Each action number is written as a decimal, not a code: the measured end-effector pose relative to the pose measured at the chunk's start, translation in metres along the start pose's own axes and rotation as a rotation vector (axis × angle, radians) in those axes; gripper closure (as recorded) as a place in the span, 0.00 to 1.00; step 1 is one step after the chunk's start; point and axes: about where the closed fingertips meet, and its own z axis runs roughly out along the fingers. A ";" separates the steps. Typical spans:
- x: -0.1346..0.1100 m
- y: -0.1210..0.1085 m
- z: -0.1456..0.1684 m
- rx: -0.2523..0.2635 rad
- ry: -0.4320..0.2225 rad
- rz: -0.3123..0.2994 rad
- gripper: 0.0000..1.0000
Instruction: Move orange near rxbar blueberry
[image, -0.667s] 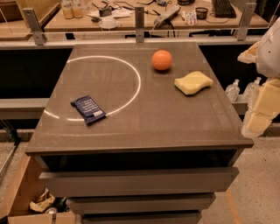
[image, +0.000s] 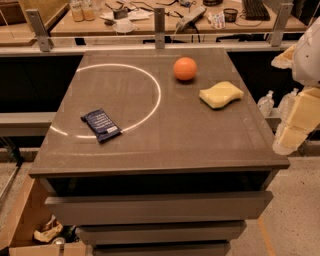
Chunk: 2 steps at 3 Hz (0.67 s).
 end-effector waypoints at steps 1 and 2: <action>0.008 -0.020 0.004 0.042 -0.093 0.042 0.00; -0.010 -0.050 0.020 0.105 -0.286 0.105 0.00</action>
Offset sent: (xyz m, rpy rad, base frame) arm 0.1192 0.0045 0.0079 0.5137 -0.3727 -0.0915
